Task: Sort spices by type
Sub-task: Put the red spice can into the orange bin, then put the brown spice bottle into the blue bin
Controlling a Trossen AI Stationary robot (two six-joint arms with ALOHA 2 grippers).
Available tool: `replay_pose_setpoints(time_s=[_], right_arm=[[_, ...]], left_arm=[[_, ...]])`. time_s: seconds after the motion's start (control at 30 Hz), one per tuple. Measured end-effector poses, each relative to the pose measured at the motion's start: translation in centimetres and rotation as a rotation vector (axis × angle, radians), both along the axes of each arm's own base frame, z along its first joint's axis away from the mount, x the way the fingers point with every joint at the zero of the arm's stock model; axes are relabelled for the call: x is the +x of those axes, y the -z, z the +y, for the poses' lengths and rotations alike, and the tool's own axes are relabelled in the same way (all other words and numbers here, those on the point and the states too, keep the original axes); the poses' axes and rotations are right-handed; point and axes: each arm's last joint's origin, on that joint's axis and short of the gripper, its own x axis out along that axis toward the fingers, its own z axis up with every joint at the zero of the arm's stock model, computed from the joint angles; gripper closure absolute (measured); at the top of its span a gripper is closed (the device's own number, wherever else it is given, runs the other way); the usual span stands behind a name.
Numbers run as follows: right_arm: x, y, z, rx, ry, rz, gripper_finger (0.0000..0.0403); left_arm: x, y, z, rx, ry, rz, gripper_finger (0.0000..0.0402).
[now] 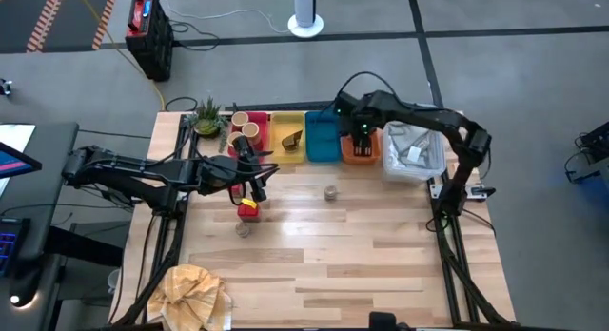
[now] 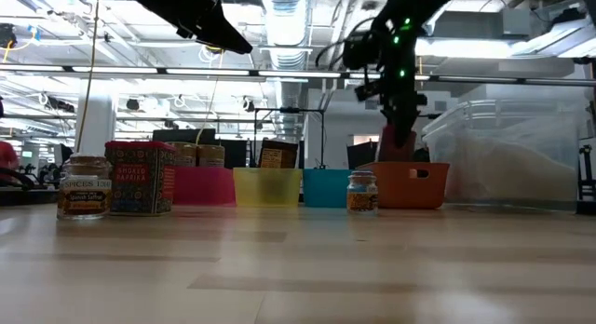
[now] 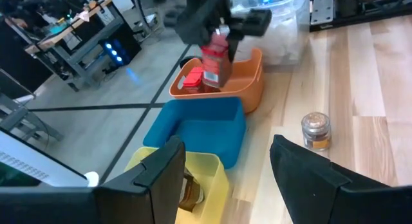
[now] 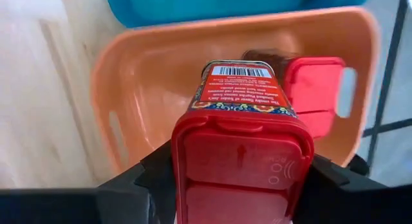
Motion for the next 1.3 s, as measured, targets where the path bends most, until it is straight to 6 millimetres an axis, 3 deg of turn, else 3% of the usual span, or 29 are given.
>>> replay_pose_setpoints(time_s=[0.4,0.53,0.87,1.03,1.2,1.3], right_arm=[[1.8,4.9,-1.2,0.054,-0.012,0.101,0.0144],[1.6,5.1,-1.9,0.050,0.016,0.093,0.0134],[0.7,3.7,-2.6,0.029,0.058,0.055,0.0079],[0.7,1.1,-2.3,-0.012,0.077,-0.019,0.0054],[1.0,-2.2,0.9,-0.004,0.016,-0.210,0.0052],[1.4,-2.7,3.9,0.076,-0.077,-0.299,0.0055]], left_arm=[[0.0,0.0,0.0,0.001,0.000,-0.004,0.0184],[0.0,0.0,0.0,0.000,0.000,-0.002,0.0184],[0.0,0.1,0.0,-0.005,-0.002,0.011,0.0184],[-0.1,0.2,0.0,-0.021,-0.008,0.008,0.0184],[-0.1,0.4,0.0,-0.025,-0.010,0.029,0.0184],[-0.2,0.6,0.0,-0.027,-0.012,0.045,0.0184]])
